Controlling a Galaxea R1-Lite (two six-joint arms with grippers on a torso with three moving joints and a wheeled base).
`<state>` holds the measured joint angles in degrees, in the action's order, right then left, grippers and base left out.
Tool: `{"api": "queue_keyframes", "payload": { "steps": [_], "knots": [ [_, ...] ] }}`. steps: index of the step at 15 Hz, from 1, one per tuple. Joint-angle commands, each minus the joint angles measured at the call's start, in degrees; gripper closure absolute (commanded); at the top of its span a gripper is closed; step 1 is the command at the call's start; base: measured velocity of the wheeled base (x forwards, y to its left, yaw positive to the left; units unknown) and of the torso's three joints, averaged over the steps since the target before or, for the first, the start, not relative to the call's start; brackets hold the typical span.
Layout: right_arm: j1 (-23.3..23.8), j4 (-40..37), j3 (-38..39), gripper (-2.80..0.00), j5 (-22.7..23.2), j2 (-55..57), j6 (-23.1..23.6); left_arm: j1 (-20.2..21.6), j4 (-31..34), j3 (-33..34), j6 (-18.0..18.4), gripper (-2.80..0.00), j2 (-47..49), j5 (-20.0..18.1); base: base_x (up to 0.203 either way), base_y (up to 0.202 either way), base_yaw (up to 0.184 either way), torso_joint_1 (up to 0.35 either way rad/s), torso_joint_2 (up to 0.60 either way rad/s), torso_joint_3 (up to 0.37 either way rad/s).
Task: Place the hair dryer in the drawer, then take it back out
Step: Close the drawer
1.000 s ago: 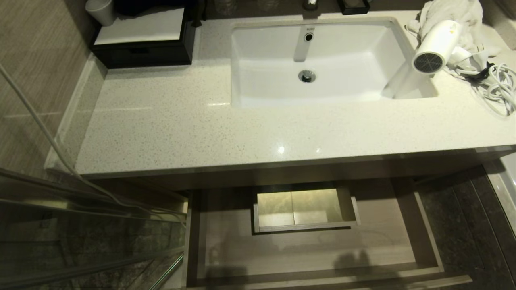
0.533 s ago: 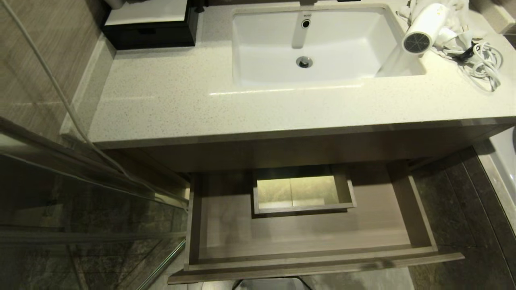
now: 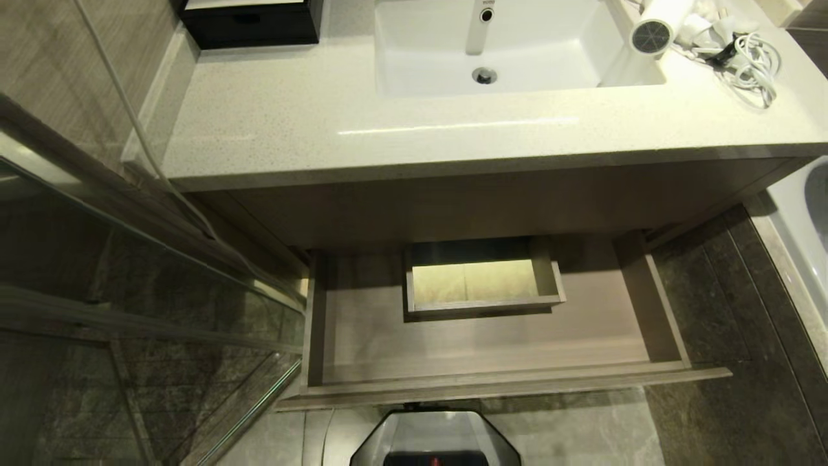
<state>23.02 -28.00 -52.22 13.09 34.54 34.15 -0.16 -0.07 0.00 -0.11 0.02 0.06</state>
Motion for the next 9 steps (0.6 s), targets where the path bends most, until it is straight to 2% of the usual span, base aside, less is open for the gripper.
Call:
{"api": "queue_keyframes", "payload": {
  "steps": [1, 4, 9],
  "knots": [
    [0.01, -0.12, 0.20, 0.00, 0.09, 0.00, 0.22, -0.02, -0.01, 0.09, -0.05, 0.00, -0.02, 0.03, 0.000, 0.000, 0.000, -0.217, -0.07, -0.281],
    [0.10, -0.21, 0.33, 0.00, 0.09, 0.00, 0.13, -0.02, -0.01, 0.09, -0.07, 0.00, -0.02, 0.03, 0.000, 0.000, 0.000, -0.213, -0.08, -0.274],
    [0.10, -0.13, 1.21, 0.00, 0.09, -0.61, -0.66, -0.02, -0.01, 0.09, -0.05, 0.00, -0.02, 0.03, 0.000, 0.000, 0.000, -0.200, 0.28, 0.061]
  ]
}}
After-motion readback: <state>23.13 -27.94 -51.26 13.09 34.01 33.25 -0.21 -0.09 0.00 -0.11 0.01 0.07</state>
